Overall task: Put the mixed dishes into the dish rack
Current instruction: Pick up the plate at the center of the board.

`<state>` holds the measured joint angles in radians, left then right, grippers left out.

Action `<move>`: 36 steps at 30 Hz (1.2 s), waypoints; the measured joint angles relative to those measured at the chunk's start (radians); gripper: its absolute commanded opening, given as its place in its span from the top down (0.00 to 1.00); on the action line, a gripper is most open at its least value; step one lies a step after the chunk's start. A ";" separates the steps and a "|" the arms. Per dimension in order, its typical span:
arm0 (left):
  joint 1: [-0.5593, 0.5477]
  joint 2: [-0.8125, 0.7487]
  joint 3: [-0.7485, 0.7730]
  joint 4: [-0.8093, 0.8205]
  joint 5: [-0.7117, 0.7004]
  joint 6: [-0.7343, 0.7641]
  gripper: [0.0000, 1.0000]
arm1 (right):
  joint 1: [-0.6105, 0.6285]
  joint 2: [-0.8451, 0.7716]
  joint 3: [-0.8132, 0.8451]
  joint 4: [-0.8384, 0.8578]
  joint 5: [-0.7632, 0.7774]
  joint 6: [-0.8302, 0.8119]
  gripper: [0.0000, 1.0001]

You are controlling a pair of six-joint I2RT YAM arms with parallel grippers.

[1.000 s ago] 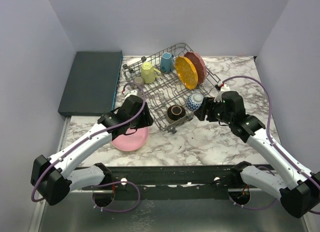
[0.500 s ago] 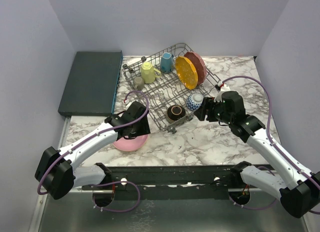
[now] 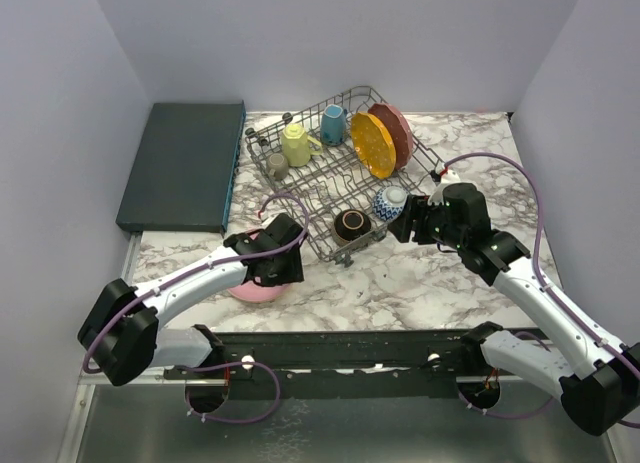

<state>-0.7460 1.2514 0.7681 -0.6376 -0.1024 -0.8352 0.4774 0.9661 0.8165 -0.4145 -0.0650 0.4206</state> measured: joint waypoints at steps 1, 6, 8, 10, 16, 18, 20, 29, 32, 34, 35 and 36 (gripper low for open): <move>-0.004 0.003 -0.002 0.000 0.001 0.000 0.47 | 0.000 0.000 0.000 0.000 0.000 0.001 0.33; -0.021 0.032 -0.017 0.001 0.000 -0.007 0.57 | 0.000 -0.001 -0.001 0.000 0.000 0.005 0.33; -0.024 0.043 -0.018 0.002 -0.001 -0.008 0.64 | 0.000 -0.003 -0.001 0.000 0.000 0.006 0.34; -0.026 0.046 -0.018 0.003 -0.003 -0.011 0.70 | 0.000 -0.006 -0.001 -0.001 0.000 0.006 0.33; -0.037 0.046 -0.018 0.015 -0.003 -0.011 0.84 | 0.000 -0.018 -0.001 -0.008 0.000 0.008 0.33; -0.037 0.045 -0.018 0.020 -0.003 -0.011 0.87 | 0.000 -0.021 -0.001 -0.008 0.000 0.010 0.33; -0.038 0.041 -0.018 0.019 -0.003 -0.011 0.90 | 0.000 -0.022 -0.001 -0.008 0.000 0.010 0.33; -0.042 -0.021 -0.011 -0.006 -0.002 -0.013 1.00 | 0.000 -0.023 -0.001 -0.010 -0.002 0.017 0.33; -0.042 -0.033 -0.003 -0.018 -0.003 -0.011 1.00 | 0.000 -0.023 -0.001 -0.010 -0.004 0.018 0.33; -0.042 -0.038 0.006 -0.030 -0.003 -0.010 1.00 | 0.000 -0.023 -0.001 -0.010 -0.006 0.022 0.33; -0.042 -0.040 0.011 -0.034 -0.002 -0.010 1.00 | 0.000 -0.023 -0.001 -0.010 -0.009 0.024 0.34; -0.042 -0.043 0.017 -0.041 -0.002 -0.009 1.00 | 0.000 -0.023 -0.001 -0.010 -0.012 0.025 0.33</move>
<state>-0.7876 1.2079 0.7849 -0.6788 -0.1047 -0.8444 0.4774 0.9428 0.8158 -0.4240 -0.0769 0.4454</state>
